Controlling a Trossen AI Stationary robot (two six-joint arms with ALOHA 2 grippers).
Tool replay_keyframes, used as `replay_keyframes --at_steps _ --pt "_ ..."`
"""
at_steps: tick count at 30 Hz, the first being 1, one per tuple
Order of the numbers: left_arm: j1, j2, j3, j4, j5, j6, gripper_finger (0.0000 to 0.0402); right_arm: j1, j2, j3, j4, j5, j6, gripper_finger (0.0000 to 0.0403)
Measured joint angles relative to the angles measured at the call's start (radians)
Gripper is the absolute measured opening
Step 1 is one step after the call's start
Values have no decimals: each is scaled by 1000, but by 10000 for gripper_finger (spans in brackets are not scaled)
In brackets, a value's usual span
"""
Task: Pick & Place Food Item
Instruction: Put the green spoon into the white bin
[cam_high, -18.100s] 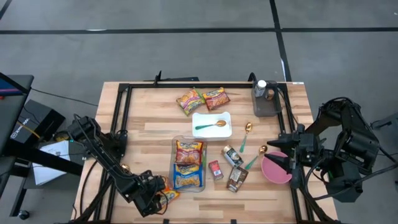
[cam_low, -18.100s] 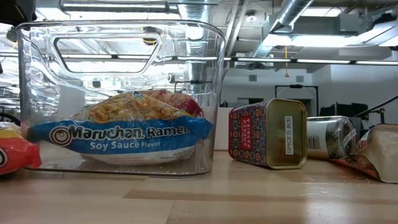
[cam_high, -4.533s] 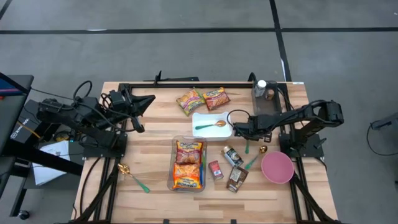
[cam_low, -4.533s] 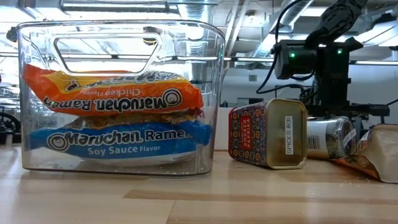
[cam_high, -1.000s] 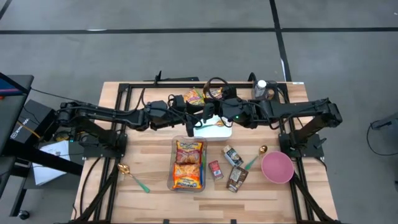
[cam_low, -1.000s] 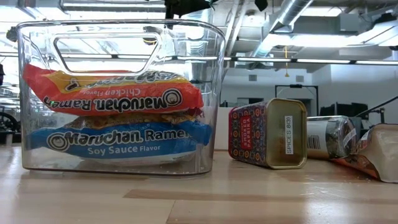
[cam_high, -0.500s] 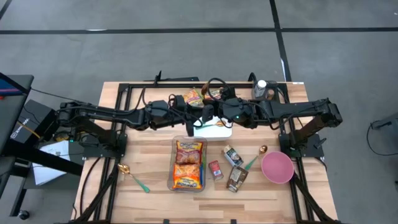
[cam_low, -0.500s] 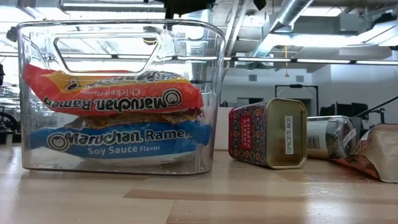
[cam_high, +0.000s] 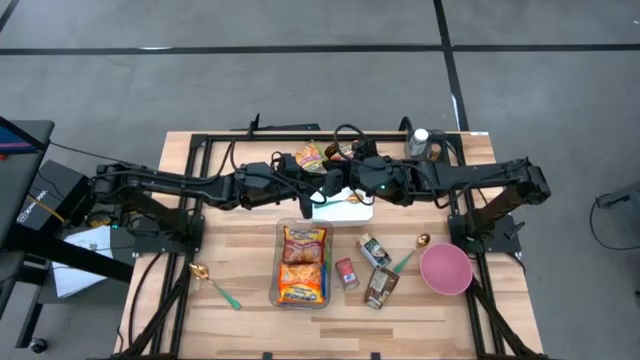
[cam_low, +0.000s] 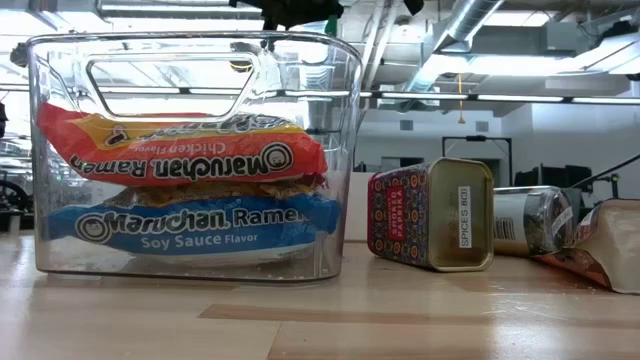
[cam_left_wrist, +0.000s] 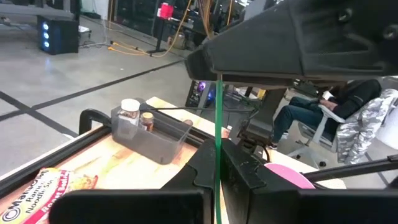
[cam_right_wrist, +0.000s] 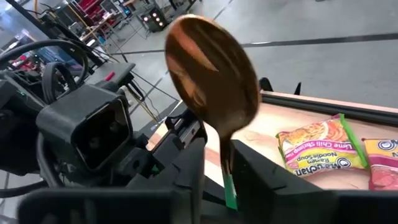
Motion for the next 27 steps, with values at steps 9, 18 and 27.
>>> replay_keyframes --at_steps 9,18,27 --pt "0 0 0 -2 -2 -2 2 4 0 0 -2 -1 -15 161" --pt "0 0 0 -8 -11 0 2 25 0 0 -33 0 -46 209" --pt "41 -13 0 -40 8 -3 4 72 -14 0 -96 0 -52 212"
